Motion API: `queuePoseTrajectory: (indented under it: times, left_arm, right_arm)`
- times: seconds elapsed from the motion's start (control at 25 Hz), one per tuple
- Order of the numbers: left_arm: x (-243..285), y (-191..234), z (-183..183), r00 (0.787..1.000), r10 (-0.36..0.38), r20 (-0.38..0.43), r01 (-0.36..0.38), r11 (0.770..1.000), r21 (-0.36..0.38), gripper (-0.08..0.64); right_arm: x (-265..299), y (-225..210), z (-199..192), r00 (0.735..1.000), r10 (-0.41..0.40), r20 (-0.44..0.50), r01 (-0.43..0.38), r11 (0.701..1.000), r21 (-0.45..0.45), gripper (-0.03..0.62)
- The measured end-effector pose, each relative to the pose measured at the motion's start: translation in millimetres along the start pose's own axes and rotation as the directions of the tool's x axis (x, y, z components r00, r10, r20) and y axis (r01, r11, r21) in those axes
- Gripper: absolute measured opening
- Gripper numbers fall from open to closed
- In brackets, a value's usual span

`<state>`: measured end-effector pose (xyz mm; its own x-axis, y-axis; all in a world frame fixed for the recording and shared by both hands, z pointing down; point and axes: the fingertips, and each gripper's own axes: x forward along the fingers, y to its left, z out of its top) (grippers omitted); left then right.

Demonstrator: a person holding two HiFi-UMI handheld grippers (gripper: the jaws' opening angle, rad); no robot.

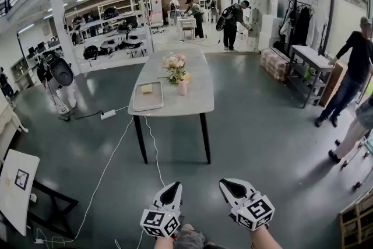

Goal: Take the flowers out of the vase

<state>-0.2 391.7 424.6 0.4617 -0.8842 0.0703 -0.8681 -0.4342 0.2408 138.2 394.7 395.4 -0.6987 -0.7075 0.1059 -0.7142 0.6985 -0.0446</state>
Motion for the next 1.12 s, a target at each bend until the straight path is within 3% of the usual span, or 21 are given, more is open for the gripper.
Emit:
queuePoseTrajectory:
  times: [0.52, 0.88, 1.12]
  left_arm:
    - [37.4, 23.8, -8.3, 1.000, -0.003, -0.022, 0.003, 1.000, -0.027, 0.026]
    - [103.0, 70.0, 0.5, 0.999, -0.011, -0.052, 0.009, 0.999, -0.036, 0.026]
    - [155.8, 100.4, 13.2, 0.996, -0.057, -0.066, 0.055, 0.998, -0.028, 0.026]
  right_arm:
    - [36.5, -19.7, -11.8, 1.000, 0.007, -0.022, -0.006, 1.000, 0.021, 0.025]
    - [101.3, -62.3, -11.5, 0.999, 0.020, -0.027, -0.018, 0.998, 0.052, 0.026]
    - [152.0, -93.7, -0.5, 1.000, 0.011, 0.000, -0.011, 0.998, 0.065, 0.026]
